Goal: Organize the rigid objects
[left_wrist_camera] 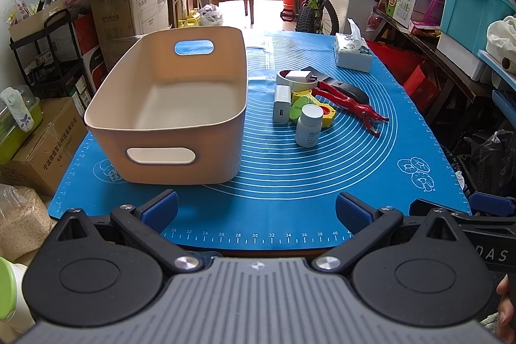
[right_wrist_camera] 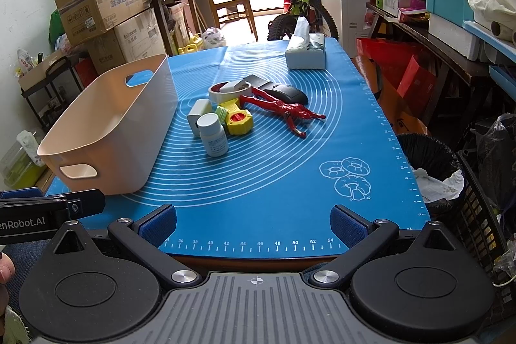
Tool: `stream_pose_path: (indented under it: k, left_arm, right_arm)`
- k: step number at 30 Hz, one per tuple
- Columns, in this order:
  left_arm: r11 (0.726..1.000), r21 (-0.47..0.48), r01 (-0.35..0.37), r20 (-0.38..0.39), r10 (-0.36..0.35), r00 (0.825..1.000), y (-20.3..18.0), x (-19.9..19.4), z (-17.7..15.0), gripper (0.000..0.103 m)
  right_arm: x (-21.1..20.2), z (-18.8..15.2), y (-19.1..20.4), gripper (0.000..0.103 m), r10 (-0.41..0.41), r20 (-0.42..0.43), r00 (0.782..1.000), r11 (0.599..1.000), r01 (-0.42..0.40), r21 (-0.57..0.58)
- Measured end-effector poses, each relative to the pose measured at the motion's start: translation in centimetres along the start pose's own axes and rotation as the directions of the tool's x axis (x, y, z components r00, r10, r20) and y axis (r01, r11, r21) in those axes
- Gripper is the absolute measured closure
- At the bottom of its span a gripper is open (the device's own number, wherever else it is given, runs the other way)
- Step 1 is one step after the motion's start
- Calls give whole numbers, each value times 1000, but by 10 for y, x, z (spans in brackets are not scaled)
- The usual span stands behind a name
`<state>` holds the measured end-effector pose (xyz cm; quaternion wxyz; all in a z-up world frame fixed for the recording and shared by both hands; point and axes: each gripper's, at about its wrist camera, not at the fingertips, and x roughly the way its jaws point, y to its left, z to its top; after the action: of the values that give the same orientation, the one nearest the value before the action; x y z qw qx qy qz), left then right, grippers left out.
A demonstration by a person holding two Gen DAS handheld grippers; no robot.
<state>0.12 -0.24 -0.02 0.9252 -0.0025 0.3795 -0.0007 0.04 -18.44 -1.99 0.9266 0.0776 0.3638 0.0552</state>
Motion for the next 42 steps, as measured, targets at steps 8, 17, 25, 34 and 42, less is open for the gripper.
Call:
stream_pose_path:
  k: [8,17,25,34,42]
  left_arm:
    - [1000,-17,1,-7,-2,1000,3,-1,4,1]
    - [995,-97,10,-10,-11,1000,30,1,21,1]
    - [991,-107,-79,21,81,996,67,12,56,1]
    - [984,-106,-146,58,153,987,106,34,112,1]
    - [987,-28,-155,-21,155,988,126,76,149,1]
  right_arm:
    - [-5,0,-1,3,-2,0,1000,1000,2,-8]
    - [3,13,6,3,7,9,1000,1000,-7,-14]
    - [23,42,18,3,4,36,999,998,-2,-60]
    - [61,75,22,3,-8,50,999,999,9,-36]
    - [103,95,27,3,-24,53,998,999,25,-20]
